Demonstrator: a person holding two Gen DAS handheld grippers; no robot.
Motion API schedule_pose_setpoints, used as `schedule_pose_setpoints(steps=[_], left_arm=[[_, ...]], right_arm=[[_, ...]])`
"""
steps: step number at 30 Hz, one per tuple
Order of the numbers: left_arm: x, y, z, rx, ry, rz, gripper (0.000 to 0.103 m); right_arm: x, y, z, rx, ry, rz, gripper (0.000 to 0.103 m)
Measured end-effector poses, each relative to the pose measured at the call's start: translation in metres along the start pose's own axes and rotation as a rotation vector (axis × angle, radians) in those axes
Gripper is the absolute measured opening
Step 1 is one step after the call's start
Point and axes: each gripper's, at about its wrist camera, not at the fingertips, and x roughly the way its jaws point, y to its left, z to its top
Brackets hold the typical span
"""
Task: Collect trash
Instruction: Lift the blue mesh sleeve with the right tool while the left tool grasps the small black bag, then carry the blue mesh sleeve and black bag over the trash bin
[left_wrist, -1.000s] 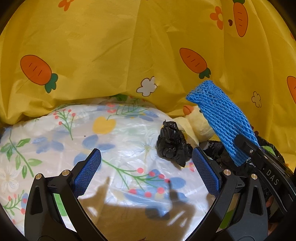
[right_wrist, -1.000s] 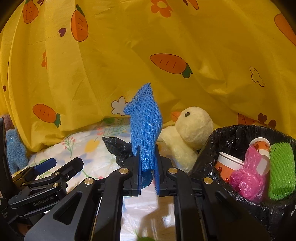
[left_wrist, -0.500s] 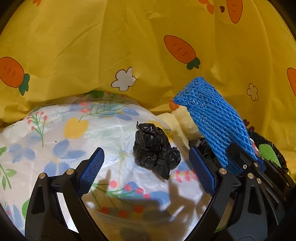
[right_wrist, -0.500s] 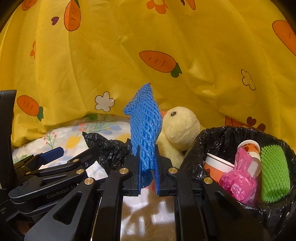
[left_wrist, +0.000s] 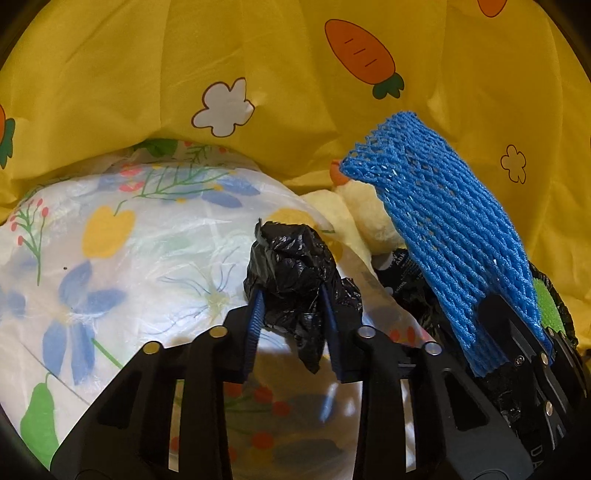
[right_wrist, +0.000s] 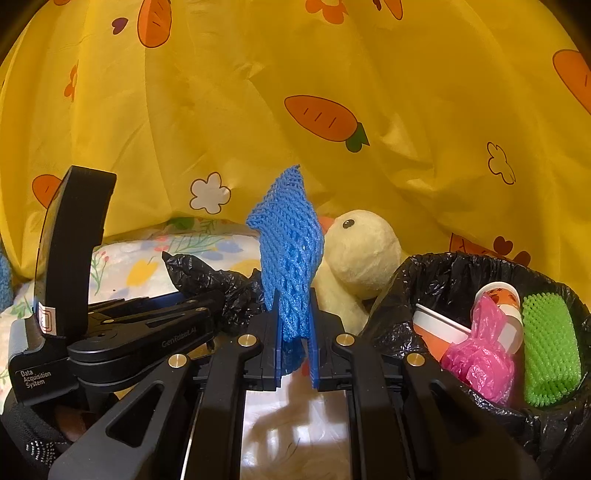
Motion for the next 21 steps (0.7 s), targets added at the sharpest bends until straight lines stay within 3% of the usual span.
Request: schedule_pose_setpoints(steps=[2, 5, 13, 21], left_arm=[[0.002, 0.003, 0.000, -0.015, 0.012, -0.007, 0.007], [0.003, 0.008, -0.001, -0.044, 0.013, -0.007, 0.001], [-0.018, 0.012, -0.006, -0.055, -0.031, 0.049, 0.000], [-0.078, 0.017, -0.019, -0.003, -0.123, 0.104, 0.000]], right_arm=[[0.001, -0.001, 0.000, 0.004, 0.004, 0.001, 0.012], [0.002, -0.002, 0.001, 0.010, 0.012, 0.003, 0.012], [0.002, 0.000, 0.001, 0.004, 0.015, 0.005, 0.012], [-0.002, 0.001, 0.000, -0.002, -0.006, 0.014, 0.012]])
